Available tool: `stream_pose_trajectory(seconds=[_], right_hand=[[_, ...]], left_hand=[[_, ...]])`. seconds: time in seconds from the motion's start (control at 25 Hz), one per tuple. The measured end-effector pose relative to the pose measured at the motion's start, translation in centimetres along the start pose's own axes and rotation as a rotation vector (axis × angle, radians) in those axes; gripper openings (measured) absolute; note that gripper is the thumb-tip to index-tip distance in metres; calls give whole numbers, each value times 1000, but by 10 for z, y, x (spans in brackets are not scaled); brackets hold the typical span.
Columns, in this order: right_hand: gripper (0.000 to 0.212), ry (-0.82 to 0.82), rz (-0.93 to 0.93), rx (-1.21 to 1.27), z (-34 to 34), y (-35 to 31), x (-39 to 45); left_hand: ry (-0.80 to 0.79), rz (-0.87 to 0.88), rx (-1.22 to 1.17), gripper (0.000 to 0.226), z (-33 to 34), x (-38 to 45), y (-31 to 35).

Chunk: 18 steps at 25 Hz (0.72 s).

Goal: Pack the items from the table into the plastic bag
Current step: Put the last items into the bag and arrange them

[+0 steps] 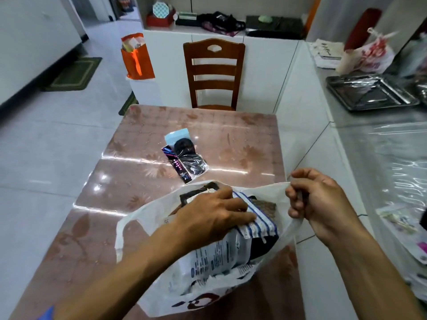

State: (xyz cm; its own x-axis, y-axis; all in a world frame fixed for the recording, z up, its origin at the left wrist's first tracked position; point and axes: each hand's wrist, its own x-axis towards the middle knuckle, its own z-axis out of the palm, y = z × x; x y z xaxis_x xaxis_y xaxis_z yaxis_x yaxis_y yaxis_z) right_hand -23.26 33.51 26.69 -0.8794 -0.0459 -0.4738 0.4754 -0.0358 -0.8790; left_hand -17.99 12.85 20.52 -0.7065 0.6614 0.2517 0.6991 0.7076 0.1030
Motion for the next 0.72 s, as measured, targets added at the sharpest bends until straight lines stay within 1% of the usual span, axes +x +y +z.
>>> stream_pose_trajectory(seconds=[0.04,0.08,0.12,0.2,0.24,0.28,0.32,0.36,0.4,0.44,0.48,0.52,0.56,0.6,0.64,0.68,0.72], right_hand=[[21,-24,-12,-47,6,-1,0],[21,-56,-27,-103,11,-2,-1],[20,-90,-34,-163,15,-3,-3],[16,-159,-11,-325,17,-9,-8],[11,-168,-5,-494,17,-16,-9],[11,-148,-36,-758,17,-25,-7],[19,-92,-109,-1052,19,-33,-4],[29,-7,-215,-1294,25,-43,2],[37,69,-335,-1415,36,-54,10],[40,89,-433,-1419,53,-63,21],[40,54,-494,-1374,71,-69,35],[39,-20,-533,-1327,90,-72,53],[40,-110,-561,-1309,113,-71,75],[41,-189,-589,-1328,135,-66,99],[43,-256,-602,-1365,156,-58,123],[47,-312,-614,-1419,176,-48,146],[52,-369,-631,-1487,194,-38,168]], left_hand=[[-3,-37,55,31,14,1,4],[-64,-83,101,34,31,8,11],[-181,-122,110,38,48,17,20],[-401,-191,12,49,52,33,27],[-417,-193,-78,48,41,36,21],[-369,-175,-200,43,26,36,10],[-309,-182,-332,37,11,32,-5],[-253,-258,-460,31,-8,29,-22],[-177,-382,-554,26,-23,26,-45],[-76,-526,-604,22,-32,24,-72],[39,-674,-625,18,-33,19,-100],[137,-812,-635,15,-27,9,-130],[186,-944,-632,14,-13,-8,-163],[143,-1069,-600,17,9,-32,-195],[-14,-1181,-519,31,37,-61,-221],[-245,-1252,-427,53,68,-92,-240],[-473,-1274,-343,78,98,-121,-250]])
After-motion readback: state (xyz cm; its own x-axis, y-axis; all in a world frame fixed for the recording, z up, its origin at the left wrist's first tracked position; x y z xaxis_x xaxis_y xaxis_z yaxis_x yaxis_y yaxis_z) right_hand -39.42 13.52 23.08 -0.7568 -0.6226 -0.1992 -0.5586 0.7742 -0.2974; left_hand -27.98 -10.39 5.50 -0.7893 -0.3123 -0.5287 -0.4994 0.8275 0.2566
